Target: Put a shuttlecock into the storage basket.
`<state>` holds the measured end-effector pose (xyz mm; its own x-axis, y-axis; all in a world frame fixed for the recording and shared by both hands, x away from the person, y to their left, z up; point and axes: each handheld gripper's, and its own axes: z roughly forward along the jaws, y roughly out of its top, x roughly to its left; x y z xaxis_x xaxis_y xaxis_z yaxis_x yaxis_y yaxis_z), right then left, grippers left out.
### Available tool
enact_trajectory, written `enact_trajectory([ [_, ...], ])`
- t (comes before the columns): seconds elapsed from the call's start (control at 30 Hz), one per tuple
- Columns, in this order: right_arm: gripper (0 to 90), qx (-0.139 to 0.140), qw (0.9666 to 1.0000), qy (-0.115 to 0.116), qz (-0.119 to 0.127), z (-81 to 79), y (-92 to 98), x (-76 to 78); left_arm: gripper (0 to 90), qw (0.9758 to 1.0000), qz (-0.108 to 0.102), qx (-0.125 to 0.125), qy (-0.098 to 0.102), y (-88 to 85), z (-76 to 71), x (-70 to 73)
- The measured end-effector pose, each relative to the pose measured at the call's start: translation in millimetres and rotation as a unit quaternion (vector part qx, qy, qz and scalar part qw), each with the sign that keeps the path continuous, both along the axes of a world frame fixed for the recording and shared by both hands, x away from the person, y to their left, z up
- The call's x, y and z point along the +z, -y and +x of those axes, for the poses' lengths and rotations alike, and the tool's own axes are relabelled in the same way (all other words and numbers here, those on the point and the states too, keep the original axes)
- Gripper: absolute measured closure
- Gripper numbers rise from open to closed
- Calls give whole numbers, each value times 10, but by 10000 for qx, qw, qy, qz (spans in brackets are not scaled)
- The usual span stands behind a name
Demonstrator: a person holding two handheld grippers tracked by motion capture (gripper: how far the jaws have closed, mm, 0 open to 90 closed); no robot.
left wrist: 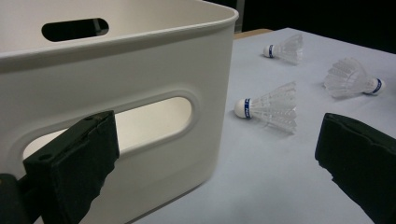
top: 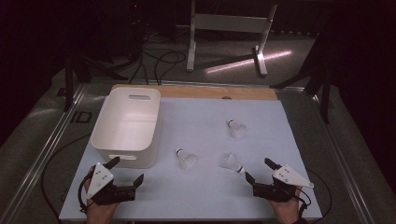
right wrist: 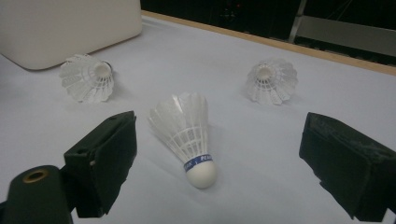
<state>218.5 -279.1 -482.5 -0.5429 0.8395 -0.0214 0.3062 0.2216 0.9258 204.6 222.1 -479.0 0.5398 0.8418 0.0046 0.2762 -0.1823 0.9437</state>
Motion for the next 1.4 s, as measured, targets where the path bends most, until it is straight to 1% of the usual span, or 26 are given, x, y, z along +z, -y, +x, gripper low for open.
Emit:
enact_trajectory([
  [0.6,109,-151,9998,-143,63,53,35,7,1,10000,-5,19,15,14,5,-4],
  [0.77,109,-166,9997,-181,82,67,39,17,1,10000,25,4,18,25,3,-8],
  [0.93,108,-239,9994,-263,13,105,5,52,4,10000,42,18,23,39,5,-15],
  [1.07,109,-290,9991,-307,15,139,11,83,4,10000,60,26,10,39,4,-20],
  [1.4,109,-290,9989,-346,-150,190,-45,121,5,10000,32,40,-5,41,5,-29],
])
